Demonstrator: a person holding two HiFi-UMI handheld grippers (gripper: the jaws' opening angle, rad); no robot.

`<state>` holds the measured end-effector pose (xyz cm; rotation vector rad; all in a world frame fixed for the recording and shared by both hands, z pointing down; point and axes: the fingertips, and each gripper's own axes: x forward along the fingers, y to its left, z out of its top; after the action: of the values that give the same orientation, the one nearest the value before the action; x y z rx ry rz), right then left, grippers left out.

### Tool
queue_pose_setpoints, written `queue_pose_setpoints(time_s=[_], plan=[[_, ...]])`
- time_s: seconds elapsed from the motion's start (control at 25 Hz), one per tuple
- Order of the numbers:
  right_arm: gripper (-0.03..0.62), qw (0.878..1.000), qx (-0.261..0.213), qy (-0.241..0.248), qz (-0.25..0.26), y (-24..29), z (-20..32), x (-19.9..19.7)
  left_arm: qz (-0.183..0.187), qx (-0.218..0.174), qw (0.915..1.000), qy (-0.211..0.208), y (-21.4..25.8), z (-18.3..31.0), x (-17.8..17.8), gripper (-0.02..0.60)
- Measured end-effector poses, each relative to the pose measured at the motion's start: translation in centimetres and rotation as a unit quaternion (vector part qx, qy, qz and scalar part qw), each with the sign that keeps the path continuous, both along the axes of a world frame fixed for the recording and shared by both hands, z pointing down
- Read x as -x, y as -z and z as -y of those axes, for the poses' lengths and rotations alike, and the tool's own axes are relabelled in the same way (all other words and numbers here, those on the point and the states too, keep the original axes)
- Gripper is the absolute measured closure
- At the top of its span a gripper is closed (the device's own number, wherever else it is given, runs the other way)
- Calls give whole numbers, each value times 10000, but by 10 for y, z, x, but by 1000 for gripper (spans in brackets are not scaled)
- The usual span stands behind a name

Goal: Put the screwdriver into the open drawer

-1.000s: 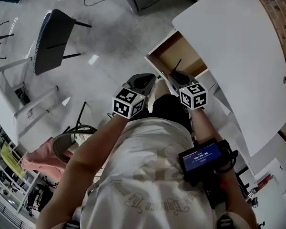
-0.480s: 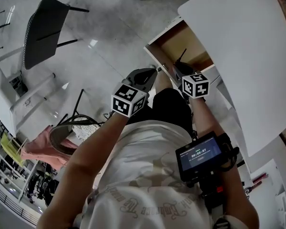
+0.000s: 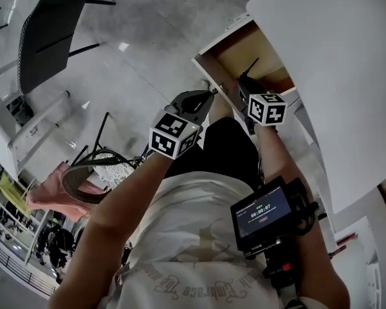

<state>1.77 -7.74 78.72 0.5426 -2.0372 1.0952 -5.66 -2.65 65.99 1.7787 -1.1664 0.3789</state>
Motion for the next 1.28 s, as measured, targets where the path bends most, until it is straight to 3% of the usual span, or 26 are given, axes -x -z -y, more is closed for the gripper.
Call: queue_pose_setpoints(time_s=[0.24, 0.56, 0.84, 1.28], plan=[[491, 9976, 235, -649, -3, -27, 12, -3, 34, 20, 9999, -105, -21, -6, 6, 561], [491, 9909, 605, -1192, -147, -68, 15, -7, 17, 6, 10000, 87, -41, 7, 18, 561], [491, 9747, 1088, -1947, -148, -94, 20, -15, -63, 77, 9998, 195, -58, 2, 16, 561], [490, 9624, 1556, -2206, -308, -123, 12, -19, -179, 183, 9993, 276, -78, -2, 12, 561]])
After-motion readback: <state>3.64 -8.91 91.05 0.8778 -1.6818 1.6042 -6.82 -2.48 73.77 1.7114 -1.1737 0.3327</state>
